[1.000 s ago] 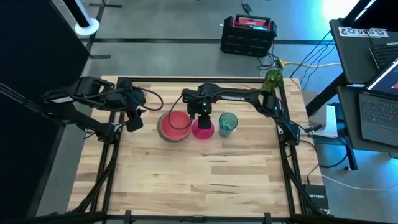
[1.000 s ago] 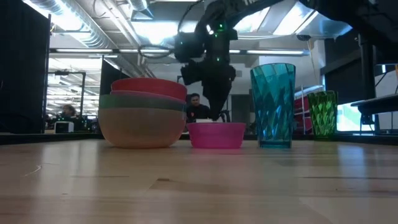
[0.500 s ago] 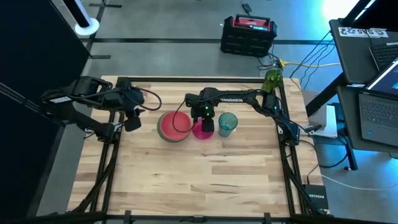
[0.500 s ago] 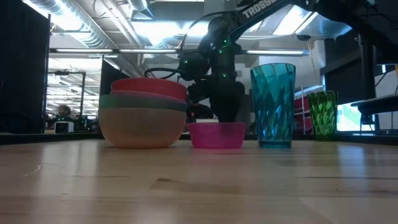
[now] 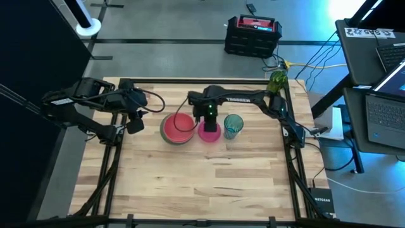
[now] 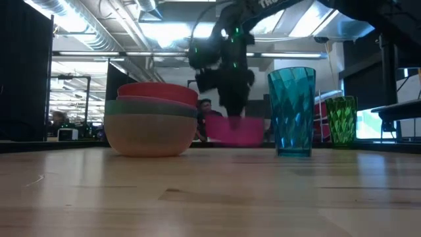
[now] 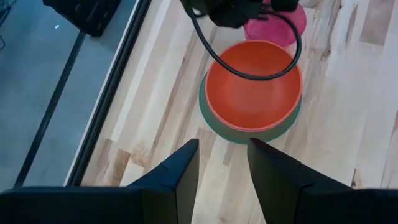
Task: Nest bowls inside each other
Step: Stack the red bowl on top of the pink bowl
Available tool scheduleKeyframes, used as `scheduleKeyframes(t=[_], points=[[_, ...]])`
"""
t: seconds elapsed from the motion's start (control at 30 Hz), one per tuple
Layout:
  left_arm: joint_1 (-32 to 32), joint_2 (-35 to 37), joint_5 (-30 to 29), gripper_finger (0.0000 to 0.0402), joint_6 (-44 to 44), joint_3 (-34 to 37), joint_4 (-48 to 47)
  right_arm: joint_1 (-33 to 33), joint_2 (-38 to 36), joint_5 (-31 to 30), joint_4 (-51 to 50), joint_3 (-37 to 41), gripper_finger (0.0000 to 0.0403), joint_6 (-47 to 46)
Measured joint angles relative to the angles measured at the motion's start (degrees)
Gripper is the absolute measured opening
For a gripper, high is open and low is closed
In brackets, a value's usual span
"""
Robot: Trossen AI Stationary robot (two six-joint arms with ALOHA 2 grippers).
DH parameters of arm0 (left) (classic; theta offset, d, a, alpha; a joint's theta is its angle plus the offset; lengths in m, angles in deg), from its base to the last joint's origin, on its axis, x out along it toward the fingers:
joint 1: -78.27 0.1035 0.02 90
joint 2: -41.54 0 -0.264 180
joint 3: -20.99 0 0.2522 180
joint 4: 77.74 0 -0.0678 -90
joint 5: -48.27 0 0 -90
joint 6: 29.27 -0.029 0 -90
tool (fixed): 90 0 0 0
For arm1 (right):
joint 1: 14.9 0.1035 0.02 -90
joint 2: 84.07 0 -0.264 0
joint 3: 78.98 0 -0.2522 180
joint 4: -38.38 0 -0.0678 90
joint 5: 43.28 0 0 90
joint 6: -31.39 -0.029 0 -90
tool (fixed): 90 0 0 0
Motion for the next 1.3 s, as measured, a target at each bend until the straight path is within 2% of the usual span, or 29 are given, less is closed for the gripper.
scheduleKeyframes(t=[0.3, 0.9, 1.3], points=[[-0.01, -0.01, 0.02, 0.0123, -0.34, 0.02, 0.01, 0.78, -0.23, 2.60, -16.82, -23.43, 0.0000, -0.41], [2.46, -0.12, 0.07, 0.0123, -0.74, 0.04, -0.01, 4.26, -1.53, 1.44, 10.31, -21.81, 0.0000, -5.37], [2.53, -0.14, 0.11, 0.0123, 1.11, 0.04, 0.01, 4.08, 6.90, 1.18, 10.14, -21.57, 0.0000, -6.51]])
